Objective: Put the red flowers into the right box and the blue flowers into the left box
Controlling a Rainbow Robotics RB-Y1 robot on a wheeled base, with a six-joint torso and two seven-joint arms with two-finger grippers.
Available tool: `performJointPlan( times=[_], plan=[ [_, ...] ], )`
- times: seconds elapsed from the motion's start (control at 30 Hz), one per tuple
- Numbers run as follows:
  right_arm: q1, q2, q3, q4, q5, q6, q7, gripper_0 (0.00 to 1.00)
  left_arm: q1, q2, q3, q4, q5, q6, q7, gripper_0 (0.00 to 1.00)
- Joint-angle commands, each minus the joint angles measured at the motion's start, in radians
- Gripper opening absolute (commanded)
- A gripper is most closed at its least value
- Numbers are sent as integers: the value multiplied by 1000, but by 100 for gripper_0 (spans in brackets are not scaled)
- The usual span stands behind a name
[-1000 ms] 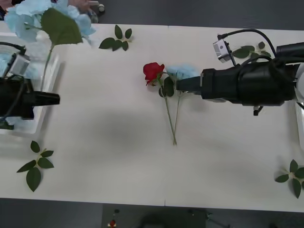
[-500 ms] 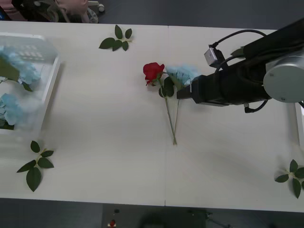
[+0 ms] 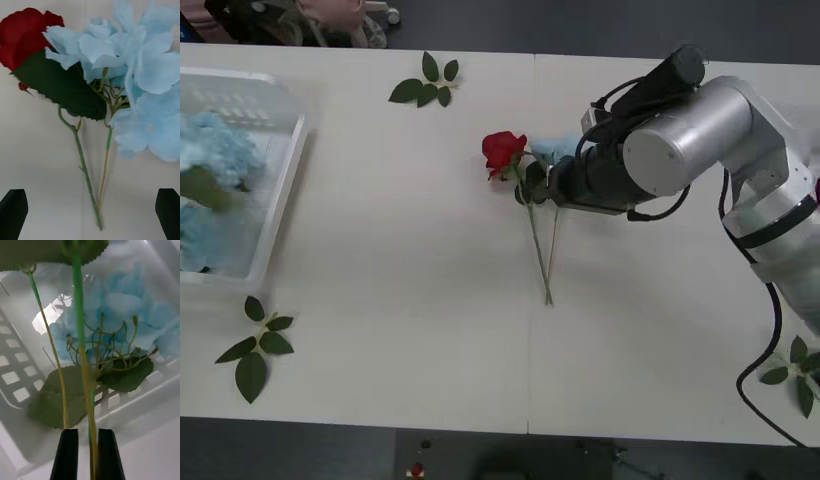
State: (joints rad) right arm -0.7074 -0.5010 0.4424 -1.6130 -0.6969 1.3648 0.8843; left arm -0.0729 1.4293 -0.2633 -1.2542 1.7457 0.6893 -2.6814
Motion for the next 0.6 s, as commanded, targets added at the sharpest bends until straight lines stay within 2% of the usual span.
performJointPlan(
  times=[0.03,0.23,0.4,0.6],
  plan=[
    [-29,13,53,30,117,2,-10,100,-48,13,38,29,-55,-13,-18,46],
    [-40,85,53,128,209,-19,-5,98,-58,14,38,30,-49,-13,-20,65],
    [-55,148,53,208,274,-42,-1,96,-56,33,39,-2,32,45,-24,73],
    [-81,193,52,283,316,-92,-1,92,-56,63,153,-70,347,314,-24,73]
  ],
)
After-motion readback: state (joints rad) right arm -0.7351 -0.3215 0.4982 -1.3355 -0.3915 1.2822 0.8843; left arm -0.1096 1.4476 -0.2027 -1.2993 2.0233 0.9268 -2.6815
